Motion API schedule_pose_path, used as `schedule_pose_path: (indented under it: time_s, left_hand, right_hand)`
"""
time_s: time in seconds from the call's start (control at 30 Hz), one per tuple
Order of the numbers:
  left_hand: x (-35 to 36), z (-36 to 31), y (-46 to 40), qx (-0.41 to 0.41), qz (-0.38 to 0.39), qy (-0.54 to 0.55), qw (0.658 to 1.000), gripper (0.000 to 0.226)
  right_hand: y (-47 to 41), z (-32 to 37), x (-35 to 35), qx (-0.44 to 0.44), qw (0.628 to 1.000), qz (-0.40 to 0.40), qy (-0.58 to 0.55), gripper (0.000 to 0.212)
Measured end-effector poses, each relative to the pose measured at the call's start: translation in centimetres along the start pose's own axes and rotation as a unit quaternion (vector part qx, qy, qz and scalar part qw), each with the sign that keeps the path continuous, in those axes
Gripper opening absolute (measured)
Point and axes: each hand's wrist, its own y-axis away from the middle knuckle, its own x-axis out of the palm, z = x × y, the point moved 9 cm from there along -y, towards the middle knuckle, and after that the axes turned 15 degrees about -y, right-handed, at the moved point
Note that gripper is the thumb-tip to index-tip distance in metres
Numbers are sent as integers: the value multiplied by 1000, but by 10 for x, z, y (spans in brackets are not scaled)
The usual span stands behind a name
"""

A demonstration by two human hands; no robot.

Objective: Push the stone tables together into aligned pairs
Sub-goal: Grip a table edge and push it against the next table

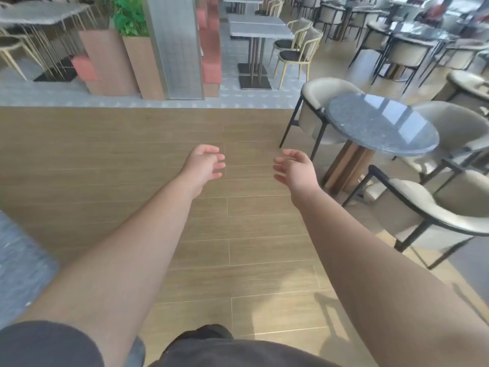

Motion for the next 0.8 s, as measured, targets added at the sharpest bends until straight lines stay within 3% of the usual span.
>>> schedule_pose_path:
  time_s: [0.37,0.57,0.8]
  left_hand:
    - [-76,11,-195,-33,-101,101,989,29]
    - [-188,19,-299,-63,-187,103,975,29]
    - [-313,62,-346,-118,-291,105,944,34]
  right_hand:
    - [-188,-58,158,63,994,79,34,21]
    - [-281,-79,299,77,986,135,63,24]
    - [-341,-150,460,143,962,221,67,20]
